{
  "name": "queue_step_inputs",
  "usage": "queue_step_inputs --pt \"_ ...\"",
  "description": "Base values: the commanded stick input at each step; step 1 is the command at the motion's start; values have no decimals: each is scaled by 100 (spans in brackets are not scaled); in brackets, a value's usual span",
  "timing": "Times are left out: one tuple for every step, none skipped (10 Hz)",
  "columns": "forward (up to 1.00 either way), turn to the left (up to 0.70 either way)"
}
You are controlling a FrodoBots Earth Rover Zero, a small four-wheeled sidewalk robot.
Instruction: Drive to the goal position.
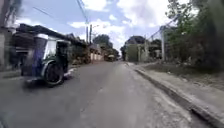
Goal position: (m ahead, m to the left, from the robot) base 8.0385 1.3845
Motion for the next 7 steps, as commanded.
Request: queue_step_inputs --pt "100 -39" --pt "100 -40" --pt "100 -40" --pt "100 -18" --pt "100 0" --pt "100 0" --pt "100 0"
